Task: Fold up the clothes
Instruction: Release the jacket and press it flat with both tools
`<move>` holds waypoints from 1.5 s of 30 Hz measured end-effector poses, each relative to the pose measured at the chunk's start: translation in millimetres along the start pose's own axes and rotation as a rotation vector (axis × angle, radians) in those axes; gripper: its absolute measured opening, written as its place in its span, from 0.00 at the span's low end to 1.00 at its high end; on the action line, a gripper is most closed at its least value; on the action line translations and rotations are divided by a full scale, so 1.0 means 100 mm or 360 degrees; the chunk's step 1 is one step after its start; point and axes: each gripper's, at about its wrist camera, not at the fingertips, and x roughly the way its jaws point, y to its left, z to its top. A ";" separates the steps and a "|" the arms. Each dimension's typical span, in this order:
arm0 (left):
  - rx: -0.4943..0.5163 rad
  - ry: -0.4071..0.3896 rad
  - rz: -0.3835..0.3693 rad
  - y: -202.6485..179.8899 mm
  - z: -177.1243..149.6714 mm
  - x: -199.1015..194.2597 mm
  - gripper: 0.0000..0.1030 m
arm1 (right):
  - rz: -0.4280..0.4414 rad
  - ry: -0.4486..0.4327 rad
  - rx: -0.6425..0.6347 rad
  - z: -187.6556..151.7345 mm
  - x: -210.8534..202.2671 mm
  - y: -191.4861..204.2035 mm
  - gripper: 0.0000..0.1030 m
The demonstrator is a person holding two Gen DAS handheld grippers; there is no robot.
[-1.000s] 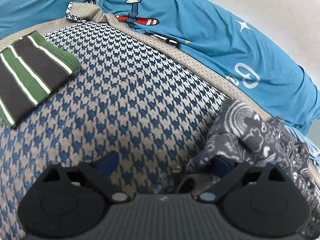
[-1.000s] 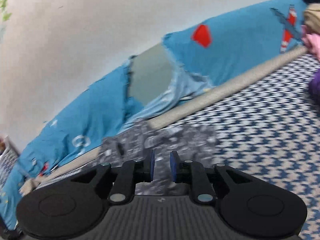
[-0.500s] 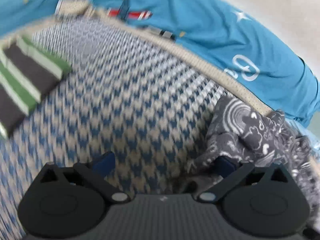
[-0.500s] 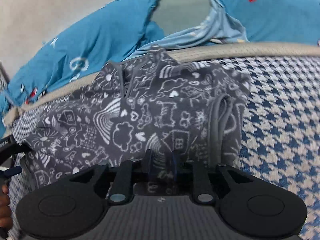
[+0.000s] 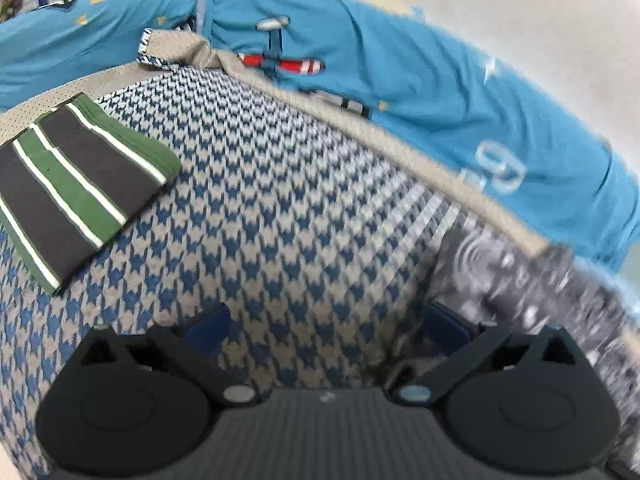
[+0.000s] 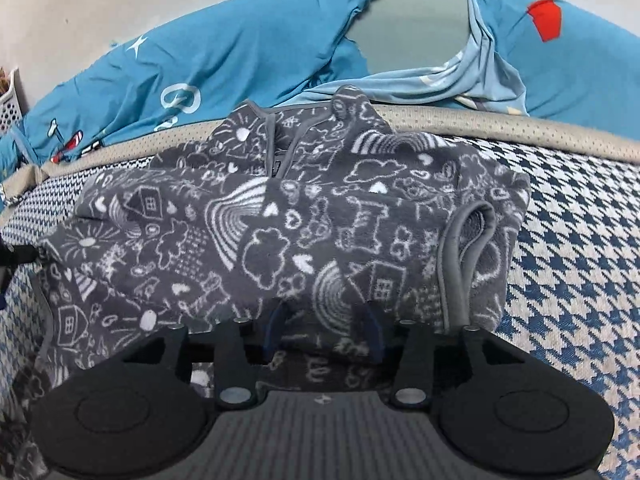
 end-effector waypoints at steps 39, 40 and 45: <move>0.0203 0.0206 0.0011 -0.17 -0.28 0.45 1.00 | 0.0745 -0.0315 -0.0469 0.64 0.12 1.25 0.40; 0.0199 0.0209 0.0008 -0.16 -0.28 0.45 1.00 | 0.0755 -0.0309 -0.0514 0.66 0.16 1.34 0.40; 0.0201 0.0212 0.0002 -0.17 -0.28 0.45 1.00 | 0.0763 -0.0254 -0.0741 0.75 0.40 1.73 0.40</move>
